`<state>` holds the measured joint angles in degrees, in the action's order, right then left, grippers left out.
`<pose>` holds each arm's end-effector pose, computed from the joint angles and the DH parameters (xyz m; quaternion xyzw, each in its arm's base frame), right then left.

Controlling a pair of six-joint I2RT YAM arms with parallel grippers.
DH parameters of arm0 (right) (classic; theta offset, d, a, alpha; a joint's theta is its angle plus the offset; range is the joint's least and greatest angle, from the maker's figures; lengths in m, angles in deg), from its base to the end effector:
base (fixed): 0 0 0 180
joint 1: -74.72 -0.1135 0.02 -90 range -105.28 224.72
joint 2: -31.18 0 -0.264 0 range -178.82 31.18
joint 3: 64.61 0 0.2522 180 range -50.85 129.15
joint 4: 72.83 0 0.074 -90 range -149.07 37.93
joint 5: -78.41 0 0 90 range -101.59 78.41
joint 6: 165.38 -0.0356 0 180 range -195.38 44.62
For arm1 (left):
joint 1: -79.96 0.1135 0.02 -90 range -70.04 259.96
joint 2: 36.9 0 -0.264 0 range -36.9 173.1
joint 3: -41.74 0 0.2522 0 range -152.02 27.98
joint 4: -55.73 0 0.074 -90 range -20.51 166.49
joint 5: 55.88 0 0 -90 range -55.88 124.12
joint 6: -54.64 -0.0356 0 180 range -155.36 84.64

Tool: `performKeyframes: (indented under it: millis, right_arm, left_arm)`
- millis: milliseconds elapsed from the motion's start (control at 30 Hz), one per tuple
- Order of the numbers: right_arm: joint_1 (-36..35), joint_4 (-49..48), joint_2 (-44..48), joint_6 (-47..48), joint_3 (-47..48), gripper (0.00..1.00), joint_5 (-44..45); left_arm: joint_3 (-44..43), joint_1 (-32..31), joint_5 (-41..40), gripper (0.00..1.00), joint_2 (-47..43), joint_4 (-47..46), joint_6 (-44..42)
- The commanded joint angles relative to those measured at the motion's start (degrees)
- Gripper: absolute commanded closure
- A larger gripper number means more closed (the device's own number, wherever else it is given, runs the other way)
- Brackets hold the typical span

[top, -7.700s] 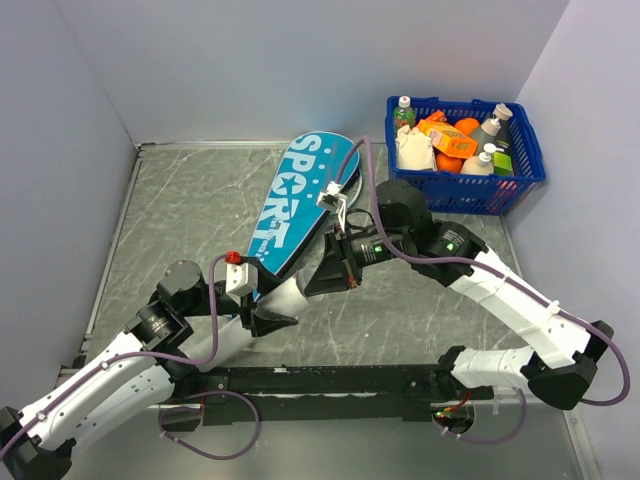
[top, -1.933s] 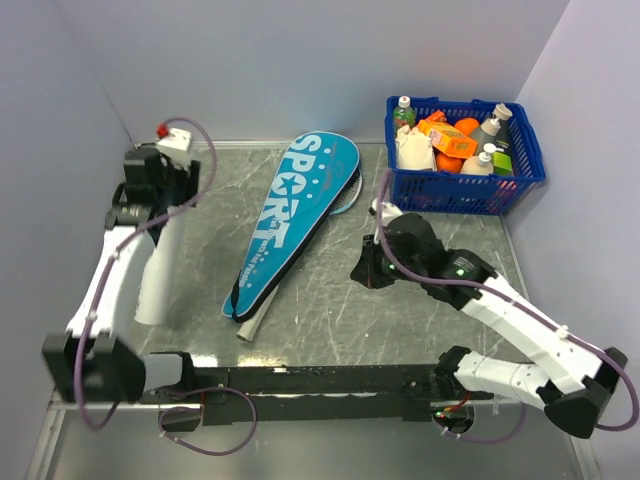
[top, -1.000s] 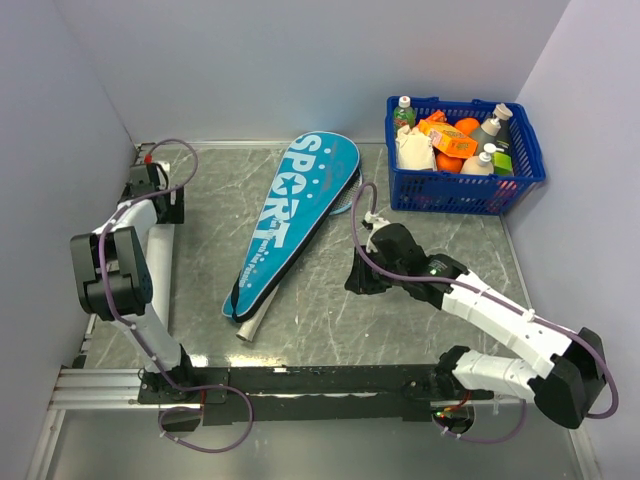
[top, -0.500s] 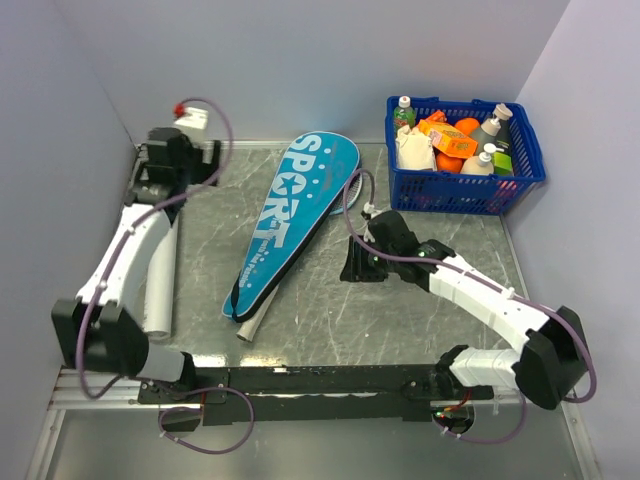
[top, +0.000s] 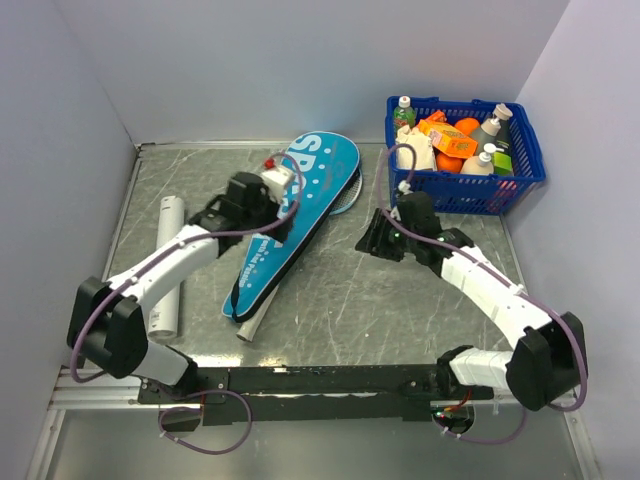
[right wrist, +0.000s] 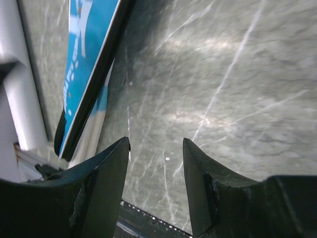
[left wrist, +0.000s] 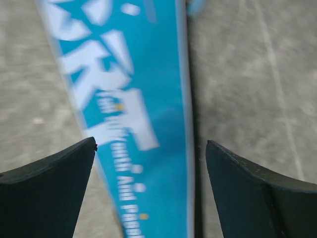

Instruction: Pack up the badminton gear

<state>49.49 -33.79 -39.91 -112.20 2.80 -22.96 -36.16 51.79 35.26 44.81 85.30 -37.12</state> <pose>0.2378 0.1198 0.2732 0.0525 0.9109 0.2834 0.2952 0.2863 -0.1541 0.2977 0.2319 0.8493 -0.1169 0.4597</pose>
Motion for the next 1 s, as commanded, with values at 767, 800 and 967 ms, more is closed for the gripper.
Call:
performKeyframes:
  millis: [767, 800, 967]
  right_arm:
    - [7.48, -0.49, 9.74, 0.43, -9.26, 0.44, -3.65]
    - [7.57, -0.58, 9.66, 0.52, -9.52, 0.44, -3.91]
    - [7.48, -1.28, 9.57, 0.52, -10.23, 0.47, -4.27]
  left_arm:
    - [4.64, -14.99, -15.64, 0.03, 11.98, -5.00, 6.07]
    - [4.46, -14.99, -15.91, 0.02, 12.24, -5.00, 5.81]
    - [3.06, -14.29, -16.53, 0.22, 15.05, -3.69, 4.57]
